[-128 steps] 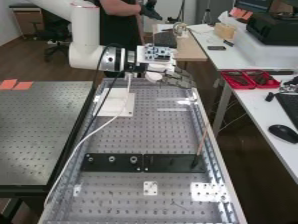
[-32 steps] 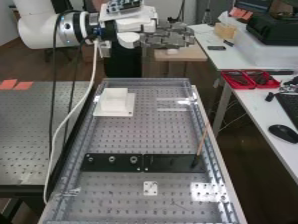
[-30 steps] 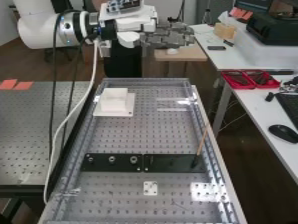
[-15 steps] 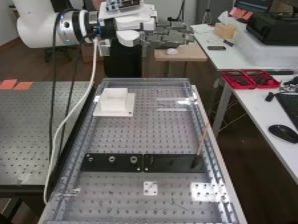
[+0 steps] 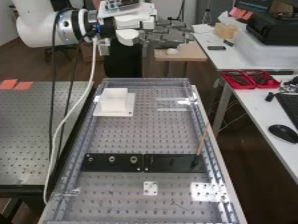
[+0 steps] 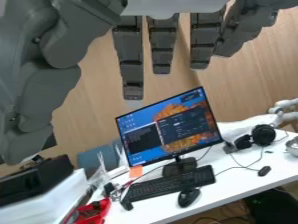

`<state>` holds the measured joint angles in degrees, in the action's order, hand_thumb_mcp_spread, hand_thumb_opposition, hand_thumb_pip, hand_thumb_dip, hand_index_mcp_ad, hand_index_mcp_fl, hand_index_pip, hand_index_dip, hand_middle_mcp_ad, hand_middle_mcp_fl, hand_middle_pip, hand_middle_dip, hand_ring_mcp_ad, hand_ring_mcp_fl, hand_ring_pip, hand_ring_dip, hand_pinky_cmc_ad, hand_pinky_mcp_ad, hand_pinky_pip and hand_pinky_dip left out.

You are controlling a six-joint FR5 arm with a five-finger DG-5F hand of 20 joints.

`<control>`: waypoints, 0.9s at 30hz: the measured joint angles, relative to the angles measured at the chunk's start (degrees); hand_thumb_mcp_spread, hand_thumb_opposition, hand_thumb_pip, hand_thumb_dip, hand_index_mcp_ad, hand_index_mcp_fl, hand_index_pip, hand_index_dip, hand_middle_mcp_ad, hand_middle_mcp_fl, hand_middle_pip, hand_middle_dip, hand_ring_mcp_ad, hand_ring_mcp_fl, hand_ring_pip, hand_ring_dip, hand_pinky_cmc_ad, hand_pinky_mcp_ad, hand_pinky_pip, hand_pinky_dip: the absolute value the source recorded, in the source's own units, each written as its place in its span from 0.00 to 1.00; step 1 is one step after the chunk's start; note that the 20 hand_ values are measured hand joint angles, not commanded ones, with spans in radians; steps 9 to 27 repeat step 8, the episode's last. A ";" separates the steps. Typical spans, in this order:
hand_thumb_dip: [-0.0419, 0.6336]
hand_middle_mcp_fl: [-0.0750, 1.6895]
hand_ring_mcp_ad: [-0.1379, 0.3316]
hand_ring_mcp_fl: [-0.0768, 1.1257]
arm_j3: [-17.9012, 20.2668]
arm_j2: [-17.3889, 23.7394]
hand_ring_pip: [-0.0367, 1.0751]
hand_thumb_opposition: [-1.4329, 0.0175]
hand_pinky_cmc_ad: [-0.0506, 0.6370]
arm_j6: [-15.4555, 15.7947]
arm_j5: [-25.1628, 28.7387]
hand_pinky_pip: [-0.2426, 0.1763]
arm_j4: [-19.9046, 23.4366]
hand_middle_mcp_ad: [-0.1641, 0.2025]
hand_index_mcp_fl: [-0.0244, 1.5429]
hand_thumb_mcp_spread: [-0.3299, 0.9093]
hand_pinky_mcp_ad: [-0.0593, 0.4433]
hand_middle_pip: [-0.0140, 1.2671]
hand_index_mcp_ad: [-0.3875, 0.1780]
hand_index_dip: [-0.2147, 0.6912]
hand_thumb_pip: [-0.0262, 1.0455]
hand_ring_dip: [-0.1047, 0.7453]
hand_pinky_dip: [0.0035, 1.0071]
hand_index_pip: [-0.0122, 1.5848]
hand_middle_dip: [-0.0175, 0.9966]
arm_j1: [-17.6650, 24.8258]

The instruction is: Grab the drill bit and place it in the clear container

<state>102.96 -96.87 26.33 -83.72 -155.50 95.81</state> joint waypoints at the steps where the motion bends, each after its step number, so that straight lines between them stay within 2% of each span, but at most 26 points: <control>1: 0.19 0.10 0.74 0.12 -0.06 -0.04 0.13 0.51 0.37 0.00 0.00 0.31 -0.06 0.65 0.36 0.58 0.38 0.10 0.66 0.97 0.23 0.18 0.15 0.02 0.22 0.00; 27: 0.19 0.10 0.74 0.12 -0.44 -0.23 0.13 0.51 0.37 -0.22 -0.91 0.31 -1.06 0.66 0.36 0.58 0.39 0.10 0.66 0.97 0.23 0.18 0.15 0.02 0.22 0.16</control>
